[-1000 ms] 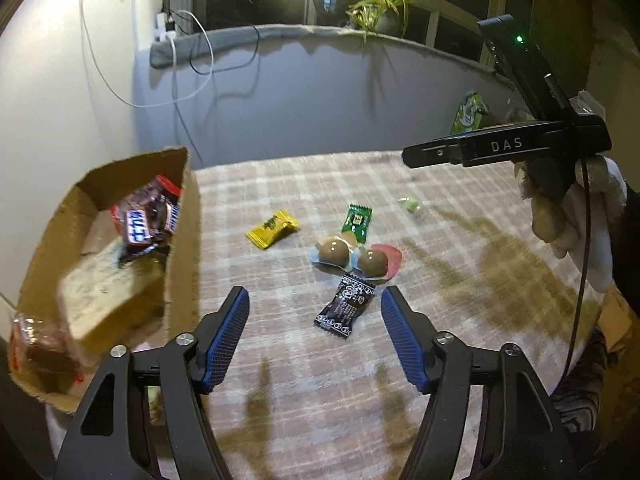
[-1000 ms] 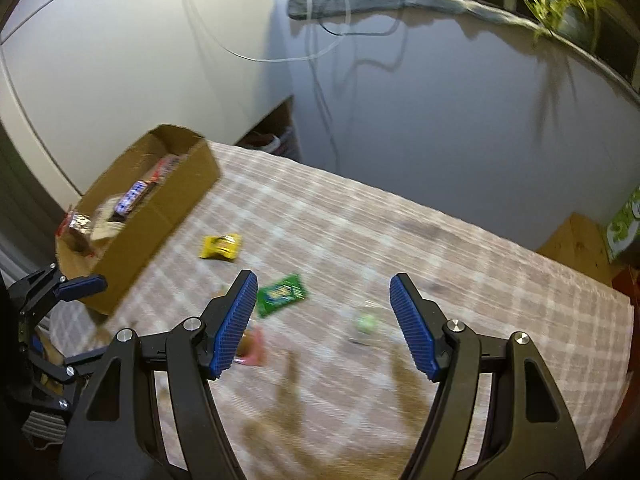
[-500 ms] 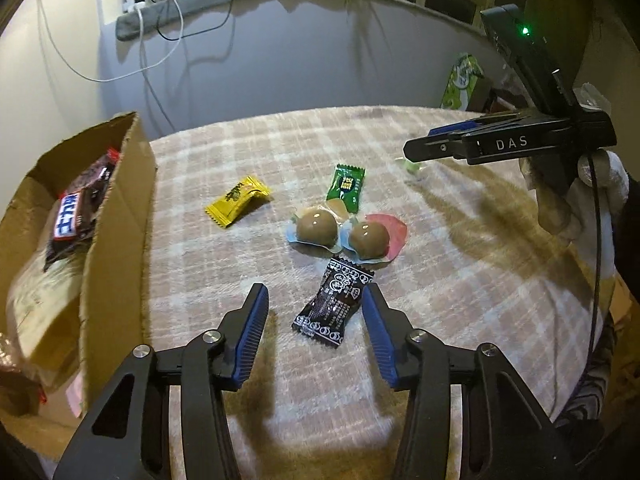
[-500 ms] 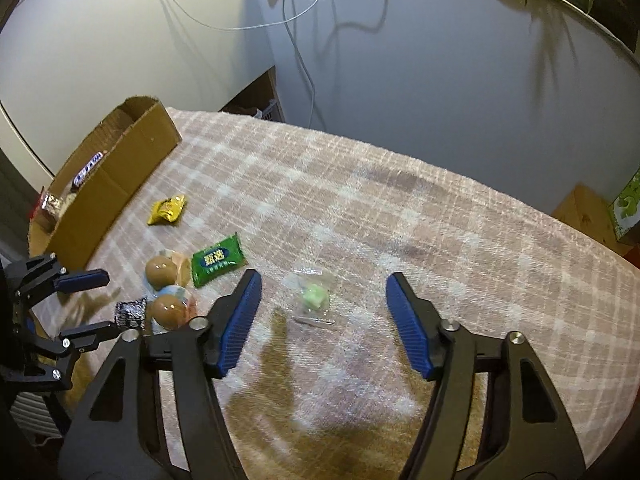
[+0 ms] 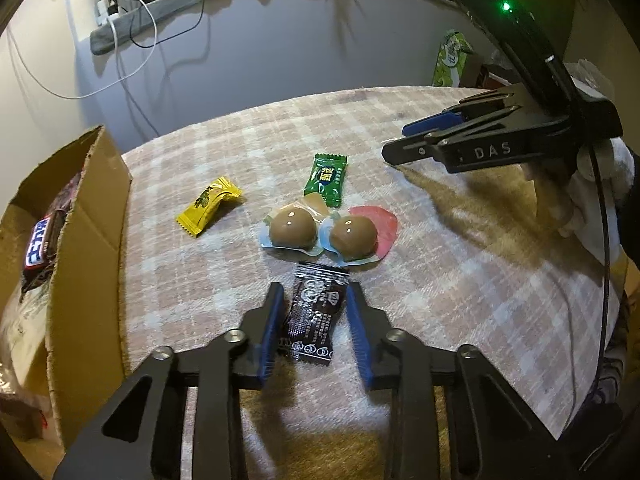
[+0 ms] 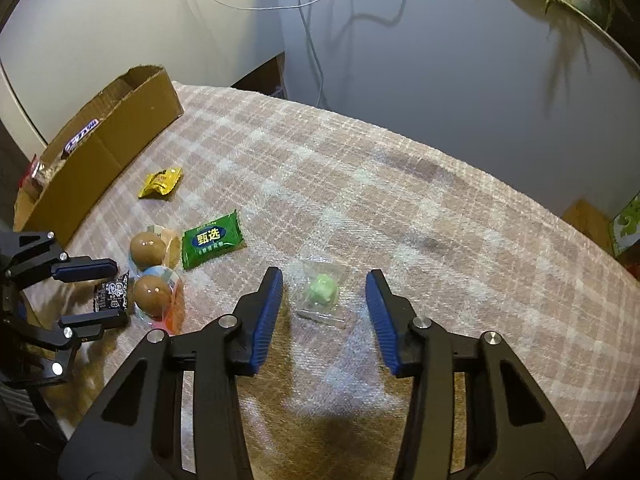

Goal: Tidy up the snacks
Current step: 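Grasp the black packet with left gripper while right grasps the clear green-candy packet, then carry the black packet and clear packet into the box and release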

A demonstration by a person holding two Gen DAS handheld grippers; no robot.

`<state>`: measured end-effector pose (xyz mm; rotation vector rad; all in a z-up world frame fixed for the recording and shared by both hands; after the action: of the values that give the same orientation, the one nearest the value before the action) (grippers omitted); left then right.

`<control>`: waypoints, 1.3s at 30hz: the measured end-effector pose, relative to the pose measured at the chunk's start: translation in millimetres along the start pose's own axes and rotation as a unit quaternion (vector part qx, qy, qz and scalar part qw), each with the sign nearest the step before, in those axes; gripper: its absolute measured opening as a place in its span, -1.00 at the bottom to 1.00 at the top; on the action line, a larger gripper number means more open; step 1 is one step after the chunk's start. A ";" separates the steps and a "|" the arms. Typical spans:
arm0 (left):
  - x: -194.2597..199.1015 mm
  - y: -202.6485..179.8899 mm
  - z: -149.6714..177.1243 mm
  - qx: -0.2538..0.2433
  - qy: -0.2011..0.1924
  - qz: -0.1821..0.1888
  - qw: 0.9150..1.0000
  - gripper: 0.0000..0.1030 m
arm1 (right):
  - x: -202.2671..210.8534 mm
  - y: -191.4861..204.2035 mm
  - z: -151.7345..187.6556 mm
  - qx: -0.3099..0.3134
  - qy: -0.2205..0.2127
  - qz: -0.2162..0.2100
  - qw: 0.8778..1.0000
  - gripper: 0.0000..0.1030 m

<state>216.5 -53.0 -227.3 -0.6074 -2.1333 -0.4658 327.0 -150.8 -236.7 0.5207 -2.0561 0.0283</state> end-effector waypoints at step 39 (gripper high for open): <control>101.3 44.5 12.7 0.089 -0.099 -0.053 0.990 -0.54 | 94.3 86.6 -12.2 0.030 -0.082 -0.037 0.995 -0.56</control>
<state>180.8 15.7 -147.3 -0.4571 -2.3736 -0.2772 264.0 -102.5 -135.5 0.6546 -2.1998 0.0049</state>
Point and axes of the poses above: each gripper's, at about its wrist camera, not at the fingertips, and x roughly against the way its jaws point, y to its left, z to its underside, the point moved 10 cm from there along -x, roughly the way its jaws point, and after that the axes turned 12 degrees about -x, right-handed, at the moved point
